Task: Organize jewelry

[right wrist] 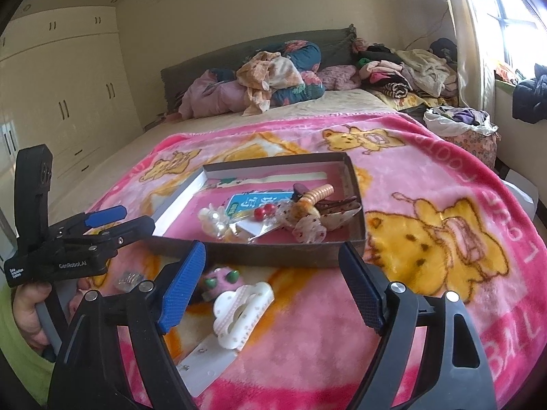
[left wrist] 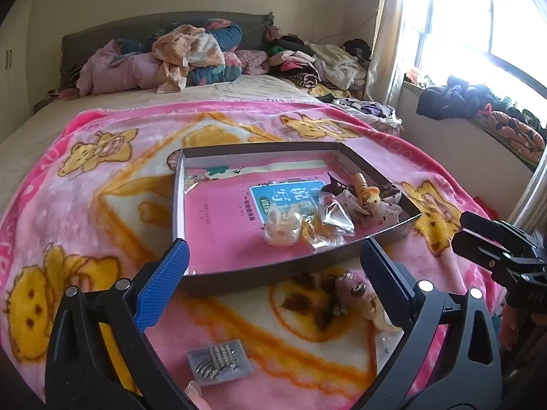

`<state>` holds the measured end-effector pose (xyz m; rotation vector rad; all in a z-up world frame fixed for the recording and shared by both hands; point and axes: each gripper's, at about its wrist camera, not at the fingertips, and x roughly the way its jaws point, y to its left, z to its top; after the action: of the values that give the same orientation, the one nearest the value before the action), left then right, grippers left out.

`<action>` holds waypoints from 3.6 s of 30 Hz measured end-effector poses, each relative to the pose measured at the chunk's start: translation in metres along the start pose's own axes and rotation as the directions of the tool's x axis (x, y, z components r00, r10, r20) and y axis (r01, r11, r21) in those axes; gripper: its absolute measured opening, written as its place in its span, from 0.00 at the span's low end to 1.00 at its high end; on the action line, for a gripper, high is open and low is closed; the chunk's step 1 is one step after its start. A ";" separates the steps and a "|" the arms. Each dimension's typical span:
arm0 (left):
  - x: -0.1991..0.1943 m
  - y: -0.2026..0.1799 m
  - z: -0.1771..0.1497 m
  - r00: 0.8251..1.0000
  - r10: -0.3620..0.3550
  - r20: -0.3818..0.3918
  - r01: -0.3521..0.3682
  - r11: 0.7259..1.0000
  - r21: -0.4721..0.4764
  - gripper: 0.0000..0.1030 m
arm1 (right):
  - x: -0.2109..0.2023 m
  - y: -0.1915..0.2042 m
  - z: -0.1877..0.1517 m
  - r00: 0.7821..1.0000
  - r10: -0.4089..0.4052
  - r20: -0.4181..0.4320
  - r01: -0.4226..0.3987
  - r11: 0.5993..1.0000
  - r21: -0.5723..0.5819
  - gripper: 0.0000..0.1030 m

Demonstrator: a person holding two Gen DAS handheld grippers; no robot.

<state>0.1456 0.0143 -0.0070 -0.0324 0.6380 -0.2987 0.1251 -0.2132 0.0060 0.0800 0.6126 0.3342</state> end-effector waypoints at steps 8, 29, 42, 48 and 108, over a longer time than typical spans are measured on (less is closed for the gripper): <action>-0.006 0.010 -0.011 1.000 0.023 -0.007 -0.023 1.000 -0.016 0.89 | 0.004 0.012 -0.009 0.999 0.013 -0.030 -0.013 1.000 -0.021 0.75; -0.001 0.031 -0.044 0.996 0.049 -0.074 -0.051 0.998 -0.025 0.89 | 0.036 0.032 -0.038 0.988 0.026 -0.153 -0.031 0.999 -0.026 0.75; 0.011 0.042 -0.064 0.989 0.052 -0.138 -0.060 0.997 -0.054 0.89 | 0.068 0.028 -0.047 0.972 -0.003 -0.234 0.001 1.000 -0.009 0.70; 0.016 0.042 -0.069 0.988 0.044 -0.150 -0.052 0.997 -0.056 0.89 | 0.082 0.027 -0.053 0.963 -0.014 -0.268 0.011 1.000 -0.014 0.51; 0.028 -0.018 -0.002 0.996 -0.084 -0.024 0.085 0.996 0.017 0.41 | 0.032 -0.010 -0.015 0.990 -0.057 -0.126 0.058 0.998 0.002 0.37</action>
<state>0.1604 -0.0109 -0.0229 -0.0388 0.6575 -0.3870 0.1438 -0.2129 -0.0258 0.0472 0.7392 0.2833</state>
